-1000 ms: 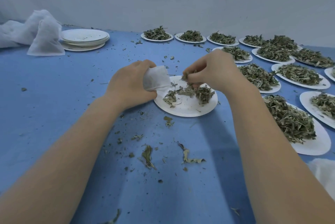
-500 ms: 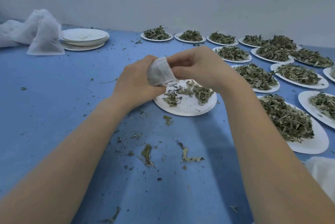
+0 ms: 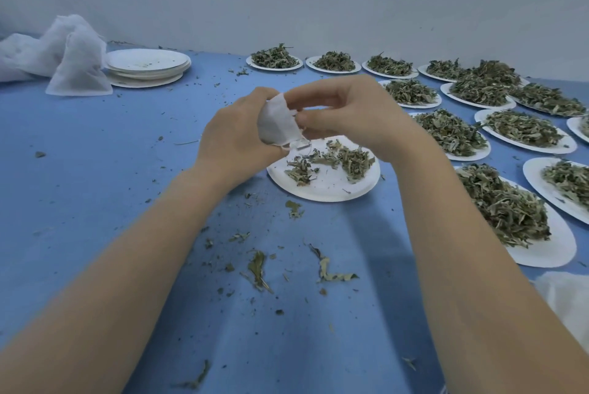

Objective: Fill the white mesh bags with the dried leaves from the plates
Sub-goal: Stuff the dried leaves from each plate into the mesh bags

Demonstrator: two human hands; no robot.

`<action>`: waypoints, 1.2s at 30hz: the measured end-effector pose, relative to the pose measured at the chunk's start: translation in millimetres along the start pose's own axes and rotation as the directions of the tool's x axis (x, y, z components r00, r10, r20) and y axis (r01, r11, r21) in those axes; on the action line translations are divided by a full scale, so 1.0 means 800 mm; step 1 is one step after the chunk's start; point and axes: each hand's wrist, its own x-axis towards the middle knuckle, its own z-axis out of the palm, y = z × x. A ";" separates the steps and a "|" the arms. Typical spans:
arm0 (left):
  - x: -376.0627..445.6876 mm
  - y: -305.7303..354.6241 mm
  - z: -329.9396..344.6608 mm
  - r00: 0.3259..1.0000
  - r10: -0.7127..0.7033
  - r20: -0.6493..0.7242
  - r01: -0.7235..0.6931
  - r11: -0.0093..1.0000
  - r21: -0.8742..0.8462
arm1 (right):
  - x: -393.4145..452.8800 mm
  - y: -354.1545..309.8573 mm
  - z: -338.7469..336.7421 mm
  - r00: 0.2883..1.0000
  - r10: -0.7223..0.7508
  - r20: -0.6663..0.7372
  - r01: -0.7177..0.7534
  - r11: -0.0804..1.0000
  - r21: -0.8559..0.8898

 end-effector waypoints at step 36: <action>0.000 -0.019 -0.002 0.996 -0.045 0.076 0.039 0.996 0.076 | 0.013 0.033 -0.002 0.948 0.305 -0.087 -0.266 0.615 -0.742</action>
